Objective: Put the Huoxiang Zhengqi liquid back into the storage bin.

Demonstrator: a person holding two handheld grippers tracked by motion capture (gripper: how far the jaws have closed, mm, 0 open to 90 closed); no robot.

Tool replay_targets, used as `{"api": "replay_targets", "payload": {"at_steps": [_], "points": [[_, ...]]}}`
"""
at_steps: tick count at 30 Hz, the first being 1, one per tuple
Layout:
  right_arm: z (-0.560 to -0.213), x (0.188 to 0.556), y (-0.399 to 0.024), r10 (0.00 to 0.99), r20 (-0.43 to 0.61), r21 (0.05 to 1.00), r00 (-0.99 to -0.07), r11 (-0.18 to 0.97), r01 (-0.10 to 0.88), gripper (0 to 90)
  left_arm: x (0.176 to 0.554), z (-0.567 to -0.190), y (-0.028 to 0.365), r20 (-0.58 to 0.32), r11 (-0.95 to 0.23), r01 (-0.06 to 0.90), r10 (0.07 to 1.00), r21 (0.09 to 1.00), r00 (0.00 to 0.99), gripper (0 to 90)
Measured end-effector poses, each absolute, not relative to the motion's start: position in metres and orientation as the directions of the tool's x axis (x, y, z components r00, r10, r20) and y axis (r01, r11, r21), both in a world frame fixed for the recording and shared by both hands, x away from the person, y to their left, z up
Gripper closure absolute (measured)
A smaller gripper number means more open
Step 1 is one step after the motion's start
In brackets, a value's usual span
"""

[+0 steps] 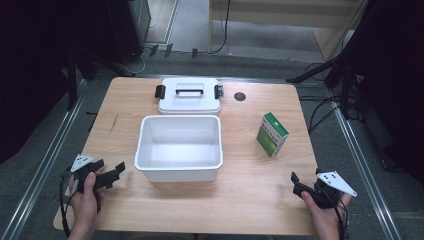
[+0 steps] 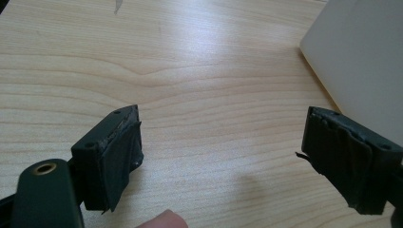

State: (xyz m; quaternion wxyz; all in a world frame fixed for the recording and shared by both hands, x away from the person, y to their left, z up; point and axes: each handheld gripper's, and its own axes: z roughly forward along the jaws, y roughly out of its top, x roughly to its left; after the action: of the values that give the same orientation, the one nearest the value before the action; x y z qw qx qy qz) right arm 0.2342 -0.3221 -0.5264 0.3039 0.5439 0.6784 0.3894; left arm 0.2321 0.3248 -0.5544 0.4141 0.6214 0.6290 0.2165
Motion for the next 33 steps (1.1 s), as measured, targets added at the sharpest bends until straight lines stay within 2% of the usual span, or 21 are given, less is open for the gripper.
{"api": "replay_targets", "payload": {"at_steps": [1, 4, 10, 11, 13, 16, 17, 18, 19, 20, 21, 27, 33], "points": [[-0.526, 0.234, -0.322, 0.975, 0.011, 0.859, -0.224, 0.105, 0.501, 12.8, 0.232, -0.555, 0.325, -0.255, 0.137, 0.601, 0.96, 0.787, 0.115, 14.0], [-0.514, 0.246, -0.32, 0.967, -0.025, 0.78, -0.254, 0.178, 0.6, 13.3, 0.232, -0.554, 0.326, -0.253, 0.135, 0.601, 0.961, 0.788, 0.116, 14.0], [-0.496, 0.263, -0.309, 0.927, -0.086, 0.631, -0.365, 0.334, 0.7, 13.3, 0.233, -0.555, 0.325, -0.257, 0.14, 0.603, 0.96, 0.785, 0.111, 14.0], [-0.496, 0.263, -0.309, 0.927, -0.086, 0.631, -0.365, 0.334, 0.7, 13.3, 0.233, -0.555, 0.325, -0.257, 0.14, 0.603, 0.96, 0.785, 0.111, 14.0], [-0.486, 0.276, -0.304, 0.908, -0.079, 0.511, -0.411, 0.391, 0.766, 13.2, 0.233, -0.555, 0.325, -0.257, 0.142, 0.604, 0.96, 0.785, 0.109, 14.0], [-0.48, 0.287, -0.297, 0.878, -0.105, 0.356, -0.467, 0.471, 0.807, 13.2, 0.233, -0.555, 0.325, -0.263, 0.145, 0.606, 0.958, 0.782, 0.11, 14.0], [-0.478, 0.29, -0.295, 0.867, -0.12, 0.318, -0.484, 0.495, 0.809, 13.3, 0.233, -0.555, 0.325, -0.263, 0.145, 0.606, 0.958, 0.782, 0.11, 14.0], [-0.478, 0.29, -0.295, 0.867, -0.12, 0.318, -0.484, 0.495, 0.809, 13.3, 0.233, -0.555, 0.326, -0.267, 0.148, 0.605, 0.957, 0.783, 0.111, 14.0], [-0.476, 0.293, -0.291, 0.842, -0.138, 0.257, -0.521, 0.539, 0.802, 13.3, 0.233, -0.555, 0.326, -0.268, 0.149, 0.605, 0.957, 0.782, 0.111, 14.0], [-0.473, 0.298, -0.289, 0.827, -0.11, 0.171, -0.551, 0.562, 0.809, 13.6, 0.233, -0.555, 0.326, -0.27, 0.151, 0.604, 0.957, 0.783, 0.11, 14.0], [-0.47, 0.302, -0.287, 0.817, -0.098, 0.138, -0.568, 0.576, 0.806, 14.9, 0.233, -0.555, 0.326, -0.271, 0.152, 0.606, 0.956, 0.781, 0.11, 14.0], [-0.445, 0.323, -0.28, 0.816, -0.053, 0.042, -0.575, 0.578, 0.815, 18.3, 0.234, -0.555, 0.327, -0.273, 0.154, 0.607, 0.956, 0.78, 0.109, 14.0], [-0.42, 0.345, -0.276, 0.835, -0.068, 0.05, -0.545, 0.549, 0.834, 19.8, 0.233, -0.555, 0.327, -0.274, 0.155, 0.607, 0.956, 0.78, 0.108, 14.0]]}}
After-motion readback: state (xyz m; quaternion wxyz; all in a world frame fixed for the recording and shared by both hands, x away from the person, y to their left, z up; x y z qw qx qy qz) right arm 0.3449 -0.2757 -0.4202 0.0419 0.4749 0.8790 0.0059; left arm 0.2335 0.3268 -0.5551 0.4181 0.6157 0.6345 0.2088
